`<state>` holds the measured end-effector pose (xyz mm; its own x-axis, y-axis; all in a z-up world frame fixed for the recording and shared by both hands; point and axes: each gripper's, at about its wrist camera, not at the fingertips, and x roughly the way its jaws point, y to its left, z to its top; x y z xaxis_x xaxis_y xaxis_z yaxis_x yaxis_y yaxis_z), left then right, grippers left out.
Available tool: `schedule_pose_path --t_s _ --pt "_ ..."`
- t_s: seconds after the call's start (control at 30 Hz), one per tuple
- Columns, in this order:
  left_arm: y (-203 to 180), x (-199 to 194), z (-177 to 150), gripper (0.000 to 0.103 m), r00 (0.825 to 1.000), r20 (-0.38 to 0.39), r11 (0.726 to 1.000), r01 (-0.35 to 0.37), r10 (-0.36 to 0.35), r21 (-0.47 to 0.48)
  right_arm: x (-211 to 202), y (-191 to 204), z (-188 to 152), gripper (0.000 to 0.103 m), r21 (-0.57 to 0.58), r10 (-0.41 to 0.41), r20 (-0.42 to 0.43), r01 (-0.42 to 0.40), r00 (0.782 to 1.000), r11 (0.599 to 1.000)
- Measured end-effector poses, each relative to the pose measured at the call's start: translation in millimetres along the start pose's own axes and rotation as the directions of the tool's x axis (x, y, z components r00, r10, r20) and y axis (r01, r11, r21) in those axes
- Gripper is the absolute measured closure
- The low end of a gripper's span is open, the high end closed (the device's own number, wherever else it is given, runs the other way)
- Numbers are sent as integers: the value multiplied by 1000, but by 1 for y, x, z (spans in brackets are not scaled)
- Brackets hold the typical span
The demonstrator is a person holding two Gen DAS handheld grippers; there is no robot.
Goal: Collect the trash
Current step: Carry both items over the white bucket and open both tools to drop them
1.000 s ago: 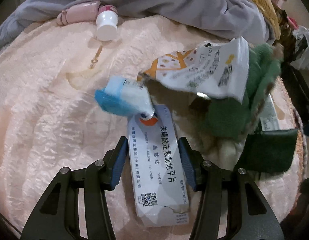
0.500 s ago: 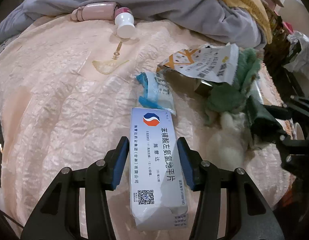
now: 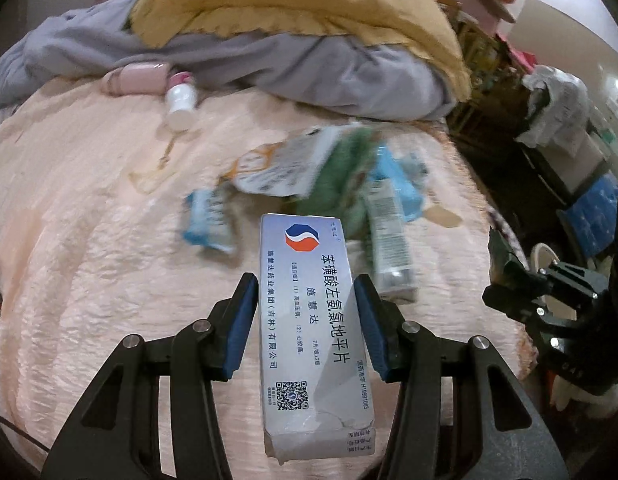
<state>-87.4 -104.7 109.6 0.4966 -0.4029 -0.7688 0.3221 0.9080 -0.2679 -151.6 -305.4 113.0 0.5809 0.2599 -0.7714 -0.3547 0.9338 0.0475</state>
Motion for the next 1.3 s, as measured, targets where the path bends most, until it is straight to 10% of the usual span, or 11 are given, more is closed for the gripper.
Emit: schedule_pose_path --t_s 0.7,1.3 --pt "-189 16 5 55 988 -26 951 155 -153 268 -108 -109 -93 77 253 -225 33 209 974 945" --pt "-375 73 -6 55 921 -179 851 389 -347 352 -174 -245 -205 77 561 -419 -107 403 902 723"
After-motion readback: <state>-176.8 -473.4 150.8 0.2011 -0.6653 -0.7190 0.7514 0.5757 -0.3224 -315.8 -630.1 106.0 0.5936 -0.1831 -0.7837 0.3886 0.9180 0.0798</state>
